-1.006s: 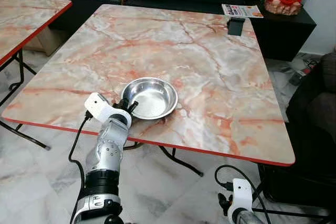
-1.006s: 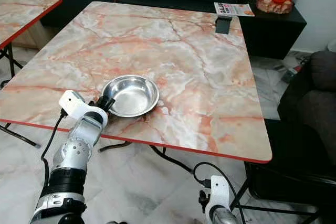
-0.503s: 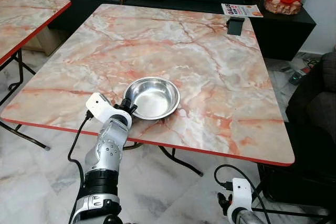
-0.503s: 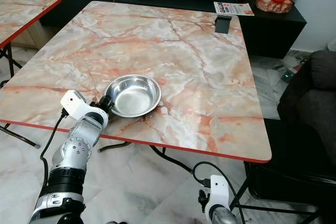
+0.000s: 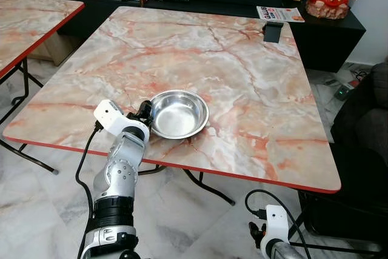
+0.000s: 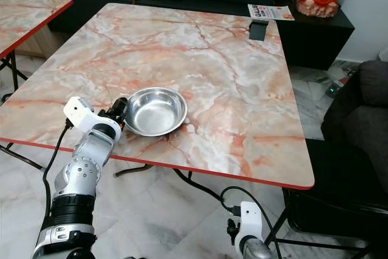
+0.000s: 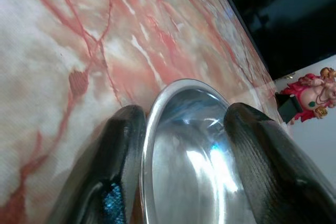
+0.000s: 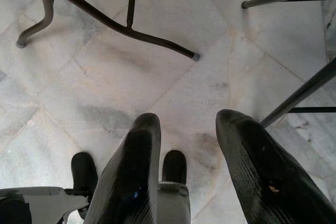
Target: Setting the table
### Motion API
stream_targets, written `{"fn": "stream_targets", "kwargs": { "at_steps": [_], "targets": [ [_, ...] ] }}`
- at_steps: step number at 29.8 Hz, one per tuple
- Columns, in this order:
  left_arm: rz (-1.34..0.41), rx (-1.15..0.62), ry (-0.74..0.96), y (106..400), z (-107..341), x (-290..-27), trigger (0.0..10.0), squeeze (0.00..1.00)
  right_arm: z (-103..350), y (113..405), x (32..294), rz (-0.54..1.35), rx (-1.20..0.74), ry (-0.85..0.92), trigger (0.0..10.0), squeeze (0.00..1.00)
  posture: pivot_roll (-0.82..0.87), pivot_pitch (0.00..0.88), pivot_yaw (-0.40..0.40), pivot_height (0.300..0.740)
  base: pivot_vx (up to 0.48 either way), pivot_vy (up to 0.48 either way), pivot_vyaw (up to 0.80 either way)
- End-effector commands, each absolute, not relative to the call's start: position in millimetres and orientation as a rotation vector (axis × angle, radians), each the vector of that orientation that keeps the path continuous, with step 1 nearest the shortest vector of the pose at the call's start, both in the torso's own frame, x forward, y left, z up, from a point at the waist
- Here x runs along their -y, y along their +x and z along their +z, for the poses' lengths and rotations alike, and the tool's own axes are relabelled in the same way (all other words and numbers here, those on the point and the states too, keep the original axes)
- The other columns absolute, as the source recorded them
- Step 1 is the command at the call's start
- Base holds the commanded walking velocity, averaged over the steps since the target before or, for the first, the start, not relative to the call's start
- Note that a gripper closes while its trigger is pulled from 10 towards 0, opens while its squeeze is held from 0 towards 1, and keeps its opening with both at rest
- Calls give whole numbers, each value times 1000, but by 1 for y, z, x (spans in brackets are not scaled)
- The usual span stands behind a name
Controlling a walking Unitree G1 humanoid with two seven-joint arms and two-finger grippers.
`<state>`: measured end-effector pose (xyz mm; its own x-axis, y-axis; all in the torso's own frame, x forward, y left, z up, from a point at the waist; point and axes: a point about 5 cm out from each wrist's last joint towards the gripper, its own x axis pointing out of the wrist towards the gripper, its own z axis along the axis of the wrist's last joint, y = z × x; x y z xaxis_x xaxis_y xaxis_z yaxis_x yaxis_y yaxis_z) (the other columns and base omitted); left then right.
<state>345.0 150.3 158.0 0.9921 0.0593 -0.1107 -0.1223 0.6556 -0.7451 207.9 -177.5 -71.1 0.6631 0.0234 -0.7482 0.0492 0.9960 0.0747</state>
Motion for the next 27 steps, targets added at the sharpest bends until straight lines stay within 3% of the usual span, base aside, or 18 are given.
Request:
{"fn": "stream_targets", "kwargs": {
  "at_steps": [1,4,10,12,15,19,22,27],
  "targets": [
    [109,-39,-823,342,162,-155,10000,0,-72,206,178,-12,-863,86,10000,0,91,73,-56,740,0,0,0],
    [145,36,-762,340,170,-167,10000,0,-73,206,179,-16,-864,85,10000,0,95,79,-59,740,0,0,0],
    [269,215,-425,333,188,-199,10000,0,-72,205,181,-21,-863,83,10000,0,102,93,-68,740,0,0,0],
    [270,216,-424,333,188,-199,10000,0,-72,205,181,-21,-863,83,10000,0,102,93,-68,740,0,0,0],
    [425,263,-186,320,186,-238,10000,0,-71,207,182,-29,-853,86,10000,0,108,108,-74,740,0,0,0],
    [590,268,93,304,184,-275,10000,0,-71,208,183,-31,-849,86,10000,0,117,116,-77,740,0,0,0],
    [681,241,202,292,179,-296,10000,0,-71,208,182,-29,-850,86,10000,0,121,118,-76,740,0,0,0],
    [778,146,447,278,163,-317,10000,0,-71,207,181,-29,-852,90,10000,0,121,127,-70,740,0,0,0]
  ]
}}
